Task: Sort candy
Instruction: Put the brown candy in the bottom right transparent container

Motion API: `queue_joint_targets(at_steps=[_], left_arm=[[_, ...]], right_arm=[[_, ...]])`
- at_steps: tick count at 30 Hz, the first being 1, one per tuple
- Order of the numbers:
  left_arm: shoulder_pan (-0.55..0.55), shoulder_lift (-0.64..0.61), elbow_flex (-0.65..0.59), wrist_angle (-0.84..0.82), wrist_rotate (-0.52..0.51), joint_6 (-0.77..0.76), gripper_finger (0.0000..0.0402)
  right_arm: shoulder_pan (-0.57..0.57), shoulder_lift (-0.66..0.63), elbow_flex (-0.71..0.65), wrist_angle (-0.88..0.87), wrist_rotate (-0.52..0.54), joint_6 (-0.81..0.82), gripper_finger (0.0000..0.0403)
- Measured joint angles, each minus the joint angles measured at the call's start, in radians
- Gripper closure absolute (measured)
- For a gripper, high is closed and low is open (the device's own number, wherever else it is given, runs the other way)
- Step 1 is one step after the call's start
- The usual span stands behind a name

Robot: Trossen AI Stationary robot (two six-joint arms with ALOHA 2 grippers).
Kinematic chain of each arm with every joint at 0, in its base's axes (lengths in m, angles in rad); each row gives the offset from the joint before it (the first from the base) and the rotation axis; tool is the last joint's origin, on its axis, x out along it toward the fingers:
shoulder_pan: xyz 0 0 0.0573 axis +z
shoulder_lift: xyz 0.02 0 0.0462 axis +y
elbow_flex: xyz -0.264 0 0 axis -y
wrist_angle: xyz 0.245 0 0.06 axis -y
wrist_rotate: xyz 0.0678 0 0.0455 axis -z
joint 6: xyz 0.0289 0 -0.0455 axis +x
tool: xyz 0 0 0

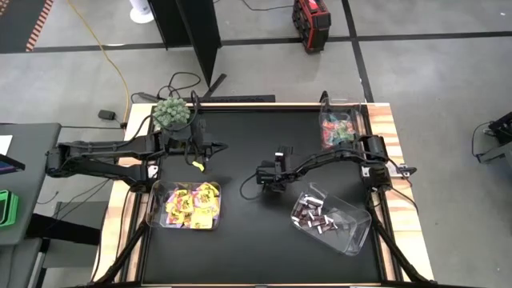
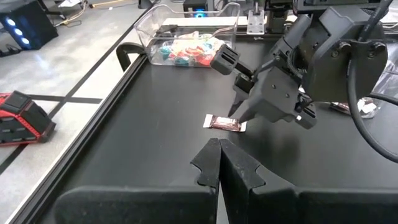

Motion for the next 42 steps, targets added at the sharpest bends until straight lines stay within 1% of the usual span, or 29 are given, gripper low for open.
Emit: queue_joint_targets(at_steps=[3,7,9,12,17,20,24,28,36,42], left_arm=[[0.0,0.0,0.0,0.0,0.0,0.001,0.04],[0.0,0.0,0.0,0.0,0.0,0.004,0.04],[0.0,0.0,0.0,0.0,0.0,0.005,0.04],[0.0,0.0,0.0,0.0,0.0,0.005,0.04],[0.0,0.0,0.0,-0.002,0.0,0.005,0.04],[0.0,0.0,0.0,-0.002,0.0,0.005,0.04],[0.0,0.0,0.0,-0.003,0.0,0.005,0.04],[0.0,0.0,0.0,-0.006,0.0,0.005,0.04],[0.0,0.0,0.0,-0.006,0.0,0.005,0.04],[0.0,0.0,0.0,-0.006,0.0,0.005,0.04]], right_arm=[[-0.006,-0.008,0.007,-0.004,-0.023,0.084,0.0294],[-0.045,-0.042,0.056,-0.005,-0.132,0.283,0.028],[-0.061,-0.047,0.079,-0.037,-0.144,0.375,0.0264],[-0.08,-0.046,0.083,-0.066,-0.156,0.47,0.0232],[-0.1,-0.036,0.043,-0.072,-0.221,0.618,0.0173],[-0.11,-0.036,0.031,-0.072,-0.228,0.678,0.0154],[-0.124,-0.036,0.03,-0.069,-0.229,0.718,0.0151],[-0.124,-0.032,0.03,-0.037,-0.277,0.728,0.015],[-0.126,-0.032,0.03,-0.032,-0.279,0.763,0.015],[-0.153,0.023,0.029,0.003,-0.278,0.753,0.015]])
